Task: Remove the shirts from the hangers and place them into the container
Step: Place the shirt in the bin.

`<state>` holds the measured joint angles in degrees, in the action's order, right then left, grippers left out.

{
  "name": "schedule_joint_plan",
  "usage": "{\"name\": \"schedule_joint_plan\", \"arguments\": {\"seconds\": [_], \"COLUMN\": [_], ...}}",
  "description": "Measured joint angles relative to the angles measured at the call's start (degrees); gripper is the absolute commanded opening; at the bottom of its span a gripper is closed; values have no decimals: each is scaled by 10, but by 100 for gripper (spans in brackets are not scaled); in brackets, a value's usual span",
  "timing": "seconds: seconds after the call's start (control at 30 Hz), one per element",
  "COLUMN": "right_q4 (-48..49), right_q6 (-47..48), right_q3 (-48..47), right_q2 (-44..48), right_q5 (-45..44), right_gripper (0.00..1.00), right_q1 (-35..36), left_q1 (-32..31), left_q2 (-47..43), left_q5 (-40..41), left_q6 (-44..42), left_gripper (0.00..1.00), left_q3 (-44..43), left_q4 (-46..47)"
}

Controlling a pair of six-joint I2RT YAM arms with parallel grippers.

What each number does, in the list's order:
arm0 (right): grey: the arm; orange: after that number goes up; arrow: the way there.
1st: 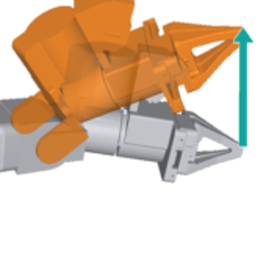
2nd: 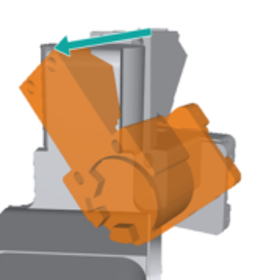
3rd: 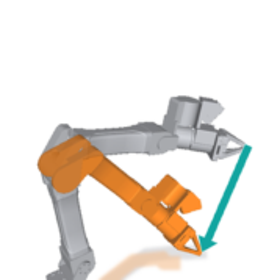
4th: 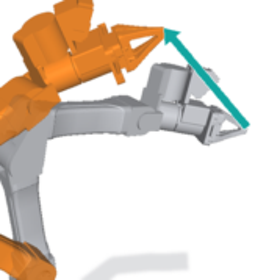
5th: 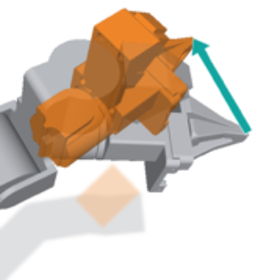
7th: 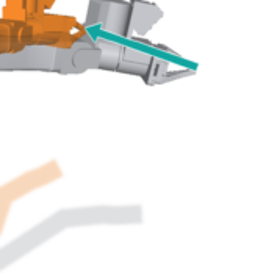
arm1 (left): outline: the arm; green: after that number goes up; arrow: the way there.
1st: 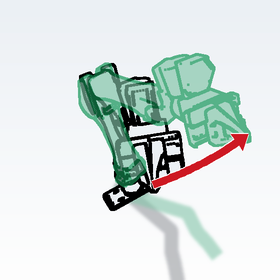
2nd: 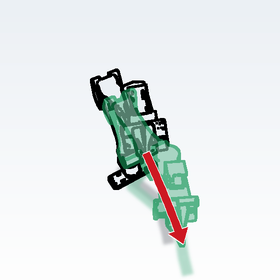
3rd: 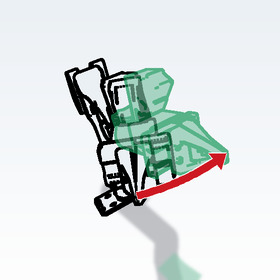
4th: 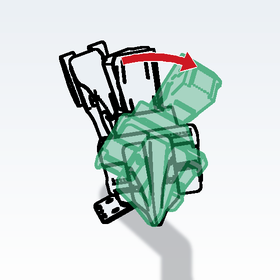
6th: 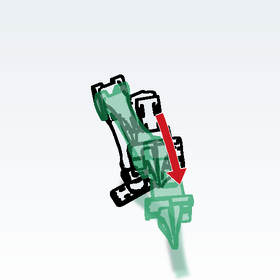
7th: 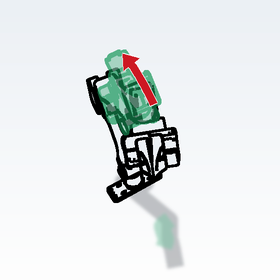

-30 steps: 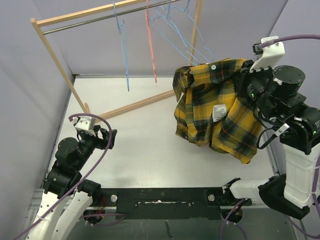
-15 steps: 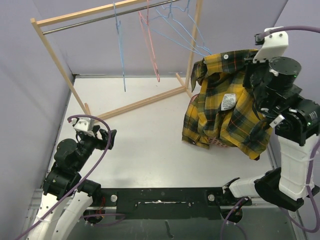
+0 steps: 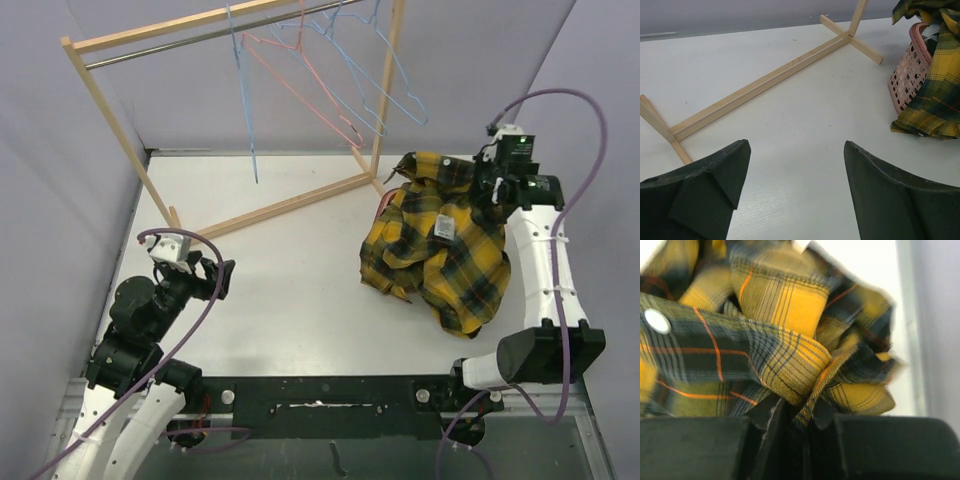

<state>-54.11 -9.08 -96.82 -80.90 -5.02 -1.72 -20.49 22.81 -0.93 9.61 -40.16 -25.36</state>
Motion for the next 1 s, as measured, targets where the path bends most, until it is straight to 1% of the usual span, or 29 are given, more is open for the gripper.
{"name": "schedule_joint_plan", "arguments": {"seconds": [0.07, 0.17, 0.3, 0.4, 0.6, 0.73, 0.9, 1.0], "right_q4": [31, 70, 140, 195, 291, 357, 418, 435], "right_q6": [-19, -37, -48, -53, -68, -86, -109, -115], "right_q3": [102, 201, 296, 347, 401, 431, 450, 455], "right_q2": [9, 17, 20, 18, -7, -20, -37, -37], "right_q5": [35, 70, 78, 91, 115, 165, 221, 223], "right_gripper": [0, 0, 0, 0, 0, 0, 0, 1], "right_q1": [-1, 7, 40, 52, 44, 13, -10, -5], "left_q1": [0, 0, 0, 0, 0, 0, 0, 0], "left_q2": [3, 8, 14, 16, 17, 17, 17, 19], "left_q5": [-1, -5, -7, -7, -7, -7, -7, -10], "left_q6": [0, 0, 0, 0, 0, 0, 0, 0], "left_gripper": [75, 75, 75, 75, 75, 75, 75, 75], "left_q3": [0, 0, 0, 0, 0, 0, 0, 0], "left_q4": [0, 0, 0, 0, 0, 0, 0, 0]}}
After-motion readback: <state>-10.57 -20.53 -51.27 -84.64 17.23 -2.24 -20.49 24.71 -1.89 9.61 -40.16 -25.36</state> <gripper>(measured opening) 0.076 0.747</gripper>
